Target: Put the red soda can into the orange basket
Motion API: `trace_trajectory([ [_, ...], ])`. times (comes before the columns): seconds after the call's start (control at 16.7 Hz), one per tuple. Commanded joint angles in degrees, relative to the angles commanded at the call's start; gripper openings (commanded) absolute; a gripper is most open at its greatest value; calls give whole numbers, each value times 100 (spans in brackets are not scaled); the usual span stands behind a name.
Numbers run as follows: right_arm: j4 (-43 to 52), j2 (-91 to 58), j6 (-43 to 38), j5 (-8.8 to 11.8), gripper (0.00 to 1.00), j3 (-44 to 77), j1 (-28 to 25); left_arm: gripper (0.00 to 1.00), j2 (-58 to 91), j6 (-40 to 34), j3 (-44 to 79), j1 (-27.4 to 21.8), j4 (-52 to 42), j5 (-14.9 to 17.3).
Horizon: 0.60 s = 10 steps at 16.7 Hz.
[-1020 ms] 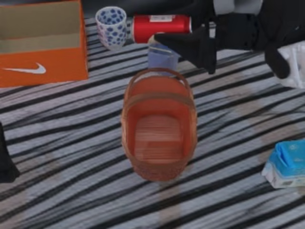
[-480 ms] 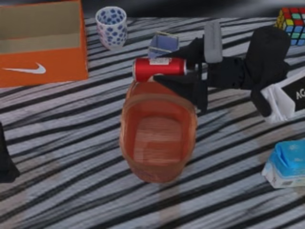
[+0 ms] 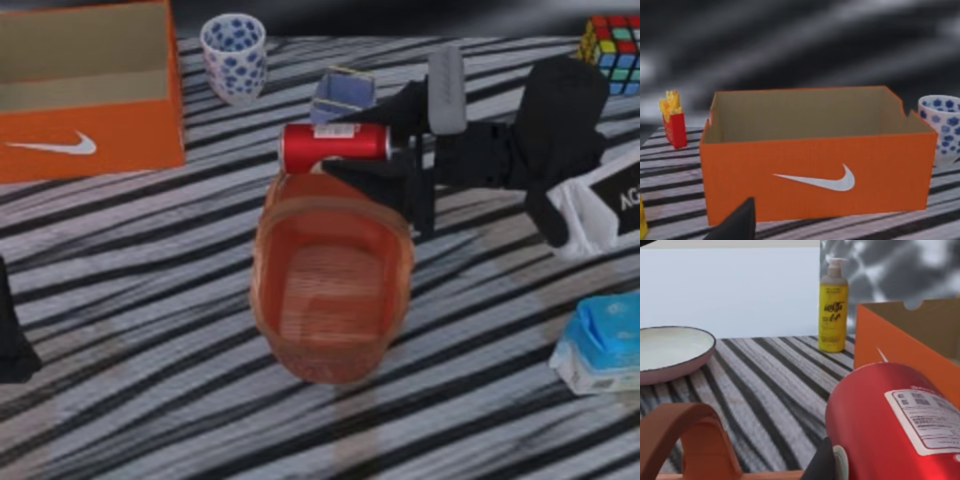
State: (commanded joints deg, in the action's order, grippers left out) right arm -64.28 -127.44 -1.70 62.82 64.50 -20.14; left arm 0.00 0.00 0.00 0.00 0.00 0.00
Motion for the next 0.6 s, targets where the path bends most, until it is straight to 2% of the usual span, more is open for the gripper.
trace_trajectory([
  [0.54,0,0,0,0,98,0,0,100,0,0,0,0,0,0],
  [0.6,0,0,0,0,100,0,0,100,0,0,0,0,0,0],
])
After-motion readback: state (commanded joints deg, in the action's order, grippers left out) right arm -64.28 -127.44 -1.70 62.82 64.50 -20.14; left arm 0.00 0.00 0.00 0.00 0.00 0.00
